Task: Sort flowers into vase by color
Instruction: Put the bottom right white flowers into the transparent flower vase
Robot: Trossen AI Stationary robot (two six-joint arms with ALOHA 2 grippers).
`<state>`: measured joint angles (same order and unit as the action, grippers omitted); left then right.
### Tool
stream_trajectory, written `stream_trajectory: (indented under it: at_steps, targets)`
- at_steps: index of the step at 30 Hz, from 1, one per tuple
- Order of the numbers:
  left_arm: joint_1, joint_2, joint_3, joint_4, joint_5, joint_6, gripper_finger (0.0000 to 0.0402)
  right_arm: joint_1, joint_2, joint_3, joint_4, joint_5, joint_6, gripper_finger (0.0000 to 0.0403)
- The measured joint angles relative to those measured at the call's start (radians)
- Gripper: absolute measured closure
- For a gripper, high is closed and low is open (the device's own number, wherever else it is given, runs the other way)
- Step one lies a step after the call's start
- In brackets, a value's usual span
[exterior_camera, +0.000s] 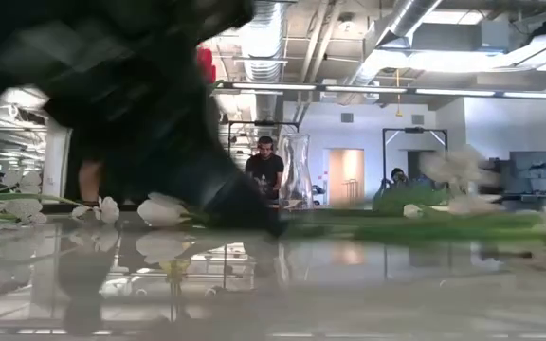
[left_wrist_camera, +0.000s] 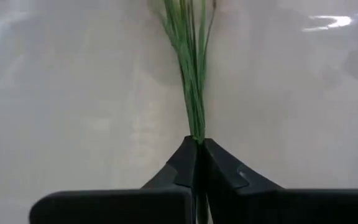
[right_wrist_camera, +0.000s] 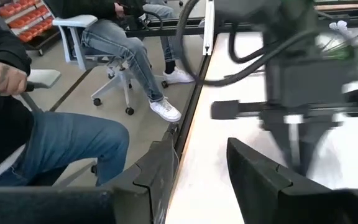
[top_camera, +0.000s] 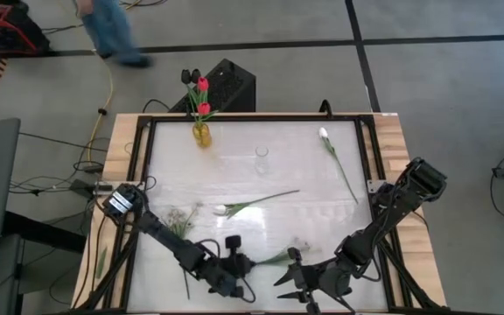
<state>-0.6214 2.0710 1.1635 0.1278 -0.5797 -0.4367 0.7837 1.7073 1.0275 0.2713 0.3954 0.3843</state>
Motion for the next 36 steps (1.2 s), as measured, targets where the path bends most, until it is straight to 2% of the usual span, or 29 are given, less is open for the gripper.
stream_trajectory:
  at_steps: [5,9,17,20,23,26,29,33,36]
  targets:
    - [0.040,-0.106,0.003,-0.012,-0.051,0.114,0.0401,0.004,0.000,0.000,0.009,-0.002,0.052,0.0227]
    - [0.066,-0.204,0.003,-0.127,-0.132,0.164,0.0401,0.020,0.000,0.000,0.009,-0.002,0.091,0.0227]
    - [0.078,-0.448,0.003,-0.458,-0.384,0.117,0.0401,0.075,0.000,0.000,0.012,0.001,0.094,0.0227]
    - [0.075,-0.517,-0.002,-0.497,-0.438,0.064,0.0401,0.076,0.000,0.000,-0.007,0.053,0.082,0.0227]
    - [0.058,-0.557,-0.051,-0.393,-0.451,0.073,0.0401,0.059,0.011,0.000,-0.013,0.168,0.035,0.0227]
    - [0.043,-0.569,-0.127,-0.221,-0.401,0.134,0.0401,0.025,0.022,-0.007,-0.010,0.262,-0.041,0.0227]
    - [0.041,-0.575,-0.206,-0.007,-0.288,0.188,0.0401,-0.026,0.026,-0.036,0.032,0.257,-0.118,0.0227]
    - [0.040,-0.575,-0.299,0.281,-0.202,0.269,0.0401,-0.124,0.026,-0.070,0.080,0.152,-0.173,0.0233]
    - [0.047,-0.575,-0.359,0.480,-0.152,0.326,0.0401,-0.192,0.026,-0.123,0.189,0.071,-0.236,0.0241]
